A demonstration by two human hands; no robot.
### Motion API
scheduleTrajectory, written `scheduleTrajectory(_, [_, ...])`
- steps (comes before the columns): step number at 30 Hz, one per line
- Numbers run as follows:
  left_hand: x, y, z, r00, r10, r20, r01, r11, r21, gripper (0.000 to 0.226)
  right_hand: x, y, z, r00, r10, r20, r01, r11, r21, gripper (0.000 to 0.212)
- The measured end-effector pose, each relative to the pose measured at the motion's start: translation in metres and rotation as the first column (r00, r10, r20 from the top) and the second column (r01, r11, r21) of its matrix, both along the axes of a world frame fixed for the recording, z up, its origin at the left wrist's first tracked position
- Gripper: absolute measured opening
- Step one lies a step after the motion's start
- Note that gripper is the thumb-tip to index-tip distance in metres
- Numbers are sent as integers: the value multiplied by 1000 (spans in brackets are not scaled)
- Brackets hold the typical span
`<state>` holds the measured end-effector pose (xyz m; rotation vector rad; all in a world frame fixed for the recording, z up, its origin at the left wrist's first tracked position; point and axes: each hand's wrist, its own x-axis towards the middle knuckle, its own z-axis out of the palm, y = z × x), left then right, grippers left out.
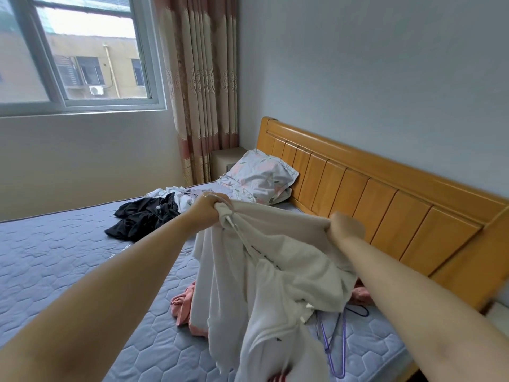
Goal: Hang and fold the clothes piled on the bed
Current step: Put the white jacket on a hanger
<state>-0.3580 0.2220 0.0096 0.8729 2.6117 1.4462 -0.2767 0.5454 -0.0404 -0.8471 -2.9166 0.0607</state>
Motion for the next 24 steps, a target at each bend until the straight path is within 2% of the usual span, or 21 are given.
scheduleTrajectory(2, [4,-1,2,998,61,-2,-61,998,36,40,10,4,-3,994,-76,80,88,983,-161,12])
scheduleTrajectory(3, [2,-4,1,997,79,-4,-79,995,54,38,14,5,0,988,-90,125,126,938,-321,15])
scheduleTrajectory(4, [0,-8,1,996,93,-5,-92,993,72,38,19,5,6,981,-102,163,174,830,-530,22])
scheduleTrajectory(5, [-2,-12,0,995,104,-10,-103,991,81,38,23,5,11,976,-111,188,216,616,-757,26])
scheduleTrajectory(6, [-3,-16,-1,994,111,-16,-110,991,79,38,25,5,15,972,-119,201,230,331,-915,31])
scheduleTrajectory(7, [-6,-20,-3,993,119,-14,-118,991,68,37,24,8,17,969,-146,197,207,53,-977,40])
scheduleTrajectory(8, [-6,-22,-5,991,132,-1,-132,989,59,37,24,10,19,968,-159,192,169,-148,-974,49])
scheduleTrajectory(9, [-8,-25,-7,988,153,9,-153,987,58,36,24,11,22,974,-135,181,140,-267,-953,52])
scheduleTrajectory(10, [-8,-27,-9,984,177,21,-178,982,61,36,25,12,24,985,-82,155,121,-321,-939,52])
scheduleTrajectory(12, [-10,-32,-12,978,205,34,-207,975,81,35,27,13,24,999,43,23,37,-361,-932,54])
scheduleTrajectory(15, [-14,-40,-17,976,214,39,-217,974,65,37,27,19,22,960,197,-199,-121,-349,-929,72])
scheduleTrajectory(16, [-15,-42,-17,979,202,38,-203,979,22,39,26,16,25,952,233,-199,-125,-299,-946,69])
scheduleTrajectory(17, [-16,-44,-19,983,178,32,-178,984,-24,42,22,10,30,954,245,-175,-124,-207,-970,58])
scheduleTrajectory(18, [-15,-44,-18,988,155,31,-152,986,-71,42,18,2,37,958,240,-154,-139,-77,-987,45])
scheduleTrajectory(19, [-14,-43,-18,991,130,34,-126,986,-109,39,14,-8,44,970,193,-145,-174,142,-975,32])
scheduleTrajectory(20, [-12,-43,-17,994,99,38,-93,986,-136,35,6,-14,48,973,91,-210,-229,408,-884,20])
scheduleTrajectory(21, [-10,-41,-17,997,64,44,-57,988,-146,37,-2,-18,51,929,-24,-370,-255,682,-686,9])
scheduleTrajectory(22, [-8,-40,-18,998,43,56,-34,989,-146,45,-5,-24,57,828,-79,-555,-231,854,-467,7])
scheduleTrajectory(23, [-6,-39,-19,997,39,63,-30,990,-138,52,-5,-26,62,788,-11,-616,-197,942,-270,9])
scheduleTrajectory(24, [-6,-39,-21,997,52,49,-45,990,-135,56,-1,-28,66,858,117,-500,-175,982,-70,12])
